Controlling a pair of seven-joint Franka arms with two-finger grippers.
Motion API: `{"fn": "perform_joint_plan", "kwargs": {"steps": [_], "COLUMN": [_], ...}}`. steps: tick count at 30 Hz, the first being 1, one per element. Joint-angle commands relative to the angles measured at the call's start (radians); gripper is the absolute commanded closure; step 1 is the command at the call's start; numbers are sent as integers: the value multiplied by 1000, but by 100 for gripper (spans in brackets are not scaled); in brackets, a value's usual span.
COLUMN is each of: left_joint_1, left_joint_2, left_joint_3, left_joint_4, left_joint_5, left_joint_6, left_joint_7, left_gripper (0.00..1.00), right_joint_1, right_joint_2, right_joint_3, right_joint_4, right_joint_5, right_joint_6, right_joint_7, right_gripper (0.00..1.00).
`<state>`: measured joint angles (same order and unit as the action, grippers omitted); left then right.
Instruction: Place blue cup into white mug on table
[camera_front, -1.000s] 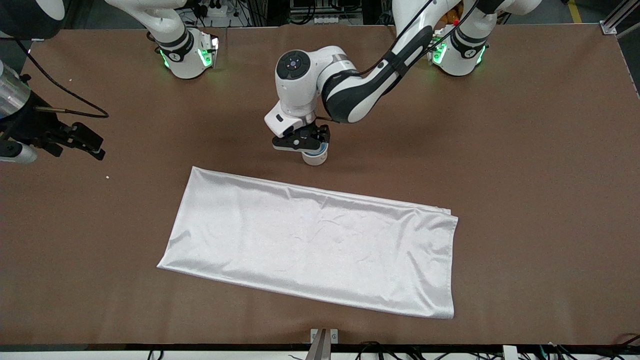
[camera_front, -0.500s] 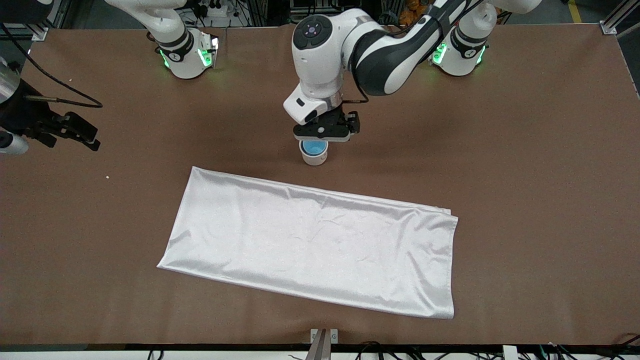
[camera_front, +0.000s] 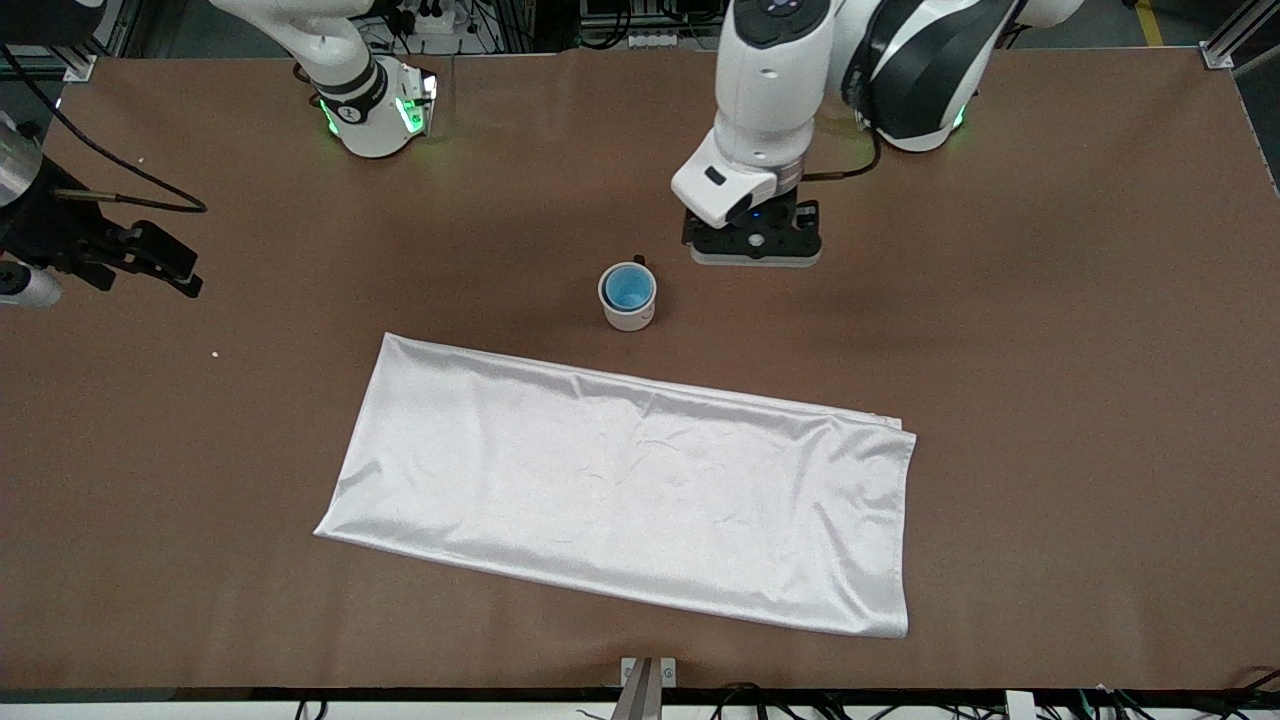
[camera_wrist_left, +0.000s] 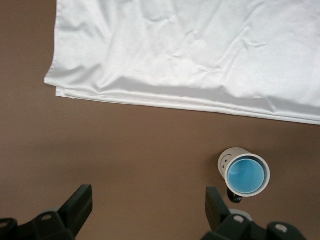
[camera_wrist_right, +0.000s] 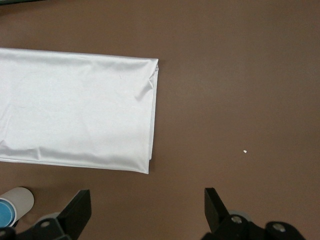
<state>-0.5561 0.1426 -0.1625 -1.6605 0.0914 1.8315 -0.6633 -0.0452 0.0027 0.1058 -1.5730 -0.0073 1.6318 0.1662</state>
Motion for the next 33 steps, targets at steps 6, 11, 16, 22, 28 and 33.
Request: {"fn": "perform_joint_plan", "kwargs": {"steps": [6,11,16,22,28,33], "left_joint_1": [-1,-1,-1,-1,1,2], "left_joint_2": [-222,-255,-270,-268,-256,-236], "left_joint_3": [139,219,299,385,451,482], "left_joint_4": [-180,-194,-185,-173,-154,-131], "left_joint_5": [-36,-36,-36,-50,-52,-50], "left_joint_6": [-49,-60,-81,-81,-81,-81], "left_joint_7": [152,195,228,264,289,288], "left_gripper": [0,0,0,0,0,0], "right_joint_1": [4,4,4,2,4,4], "right_joint_2": [6,11,11,11,11,11], "right_joint_3": [2,2,2,2,2,2], "right_joint_4": [11,8,8,8,7,1], "right_joint_5": [13,13,13,15,15,20], "right_joint_6": [-26,-38,-46,-78,-92,-92], "right_joint_7": [-13,-11,-5,-8,-10,-8], "right_gripper": [0,0,0,0,0,0]}}
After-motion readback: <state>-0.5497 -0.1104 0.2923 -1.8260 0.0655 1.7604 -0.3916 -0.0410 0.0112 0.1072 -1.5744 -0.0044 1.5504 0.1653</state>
